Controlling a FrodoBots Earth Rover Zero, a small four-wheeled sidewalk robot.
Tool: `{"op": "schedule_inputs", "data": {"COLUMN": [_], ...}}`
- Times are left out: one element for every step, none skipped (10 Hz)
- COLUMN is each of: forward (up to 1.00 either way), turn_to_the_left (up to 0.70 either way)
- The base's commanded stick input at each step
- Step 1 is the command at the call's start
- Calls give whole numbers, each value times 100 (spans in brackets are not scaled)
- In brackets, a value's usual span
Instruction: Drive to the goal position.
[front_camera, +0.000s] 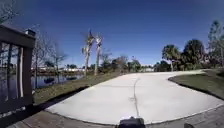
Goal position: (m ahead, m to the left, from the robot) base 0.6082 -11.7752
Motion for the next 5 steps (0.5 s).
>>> {"op": "schedule_inputs", "data": {"forward": [100,99,100,99,99], "turn_to_the_left": [0,0,0,0,0]}}
